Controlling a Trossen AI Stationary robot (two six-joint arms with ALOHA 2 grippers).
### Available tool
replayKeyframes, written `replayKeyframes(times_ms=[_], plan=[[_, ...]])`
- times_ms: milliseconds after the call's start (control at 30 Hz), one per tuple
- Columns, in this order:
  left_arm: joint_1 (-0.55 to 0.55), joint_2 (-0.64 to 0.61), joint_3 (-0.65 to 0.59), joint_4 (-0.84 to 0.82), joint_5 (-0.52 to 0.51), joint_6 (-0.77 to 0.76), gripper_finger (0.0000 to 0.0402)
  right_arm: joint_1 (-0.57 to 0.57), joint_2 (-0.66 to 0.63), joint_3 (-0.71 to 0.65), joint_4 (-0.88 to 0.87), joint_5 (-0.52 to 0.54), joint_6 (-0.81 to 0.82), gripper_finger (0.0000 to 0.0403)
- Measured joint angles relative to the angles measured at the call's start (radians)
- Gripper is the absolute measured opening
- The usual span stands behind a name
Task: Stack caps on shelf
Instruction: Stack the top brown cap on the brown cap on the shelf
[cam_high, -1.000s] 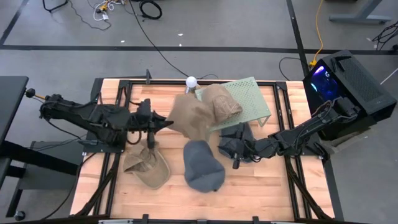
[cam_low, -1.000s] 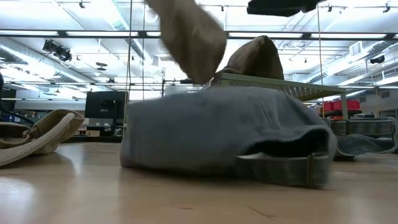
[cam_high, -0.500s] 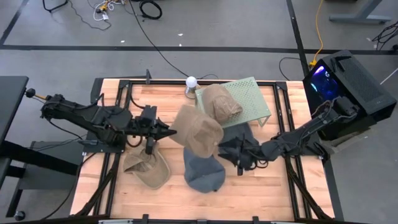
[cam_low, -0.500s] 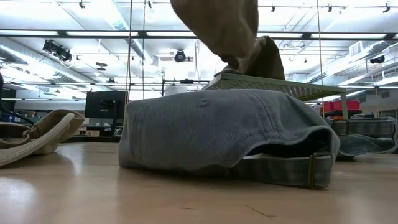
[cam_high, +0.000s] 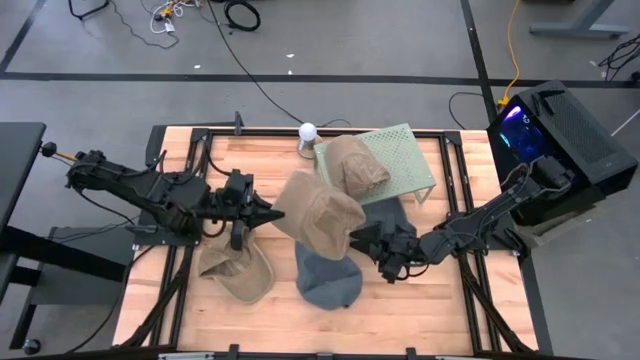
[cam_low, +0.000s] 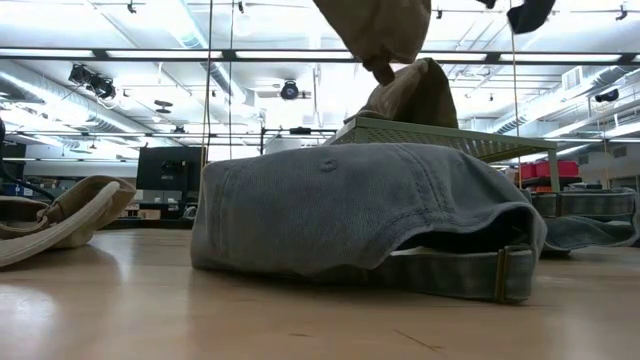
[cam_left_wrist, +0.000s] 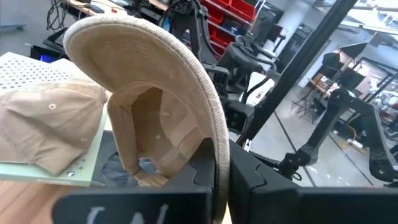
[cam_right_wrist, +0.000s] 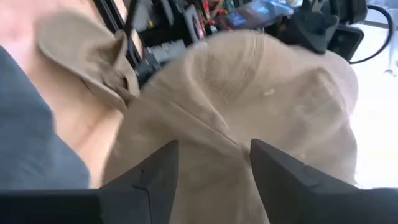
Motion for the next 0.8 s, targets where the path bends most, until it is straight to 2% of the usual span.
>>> replayKeyframes(times_ms=[200,433,800], plan=[[-0.001,0.004,0.0,-0.002,-0.02,-0.024,0.0021,0.0,0.0,0.0,0.055,0.005,-0.076,0.0201],[-0.009,0.023,0.0,0.007,-0.008,-0.054,0.0015,-0.034,0.0,0.0,0.042,0.009,-0.084,0.0201],[-0.03,0.064,0.0,0.015,-0.002,-0.074,0.0017,-0.08,0.0,0.0,-0.062,-0.047,0.061,0.0201]])
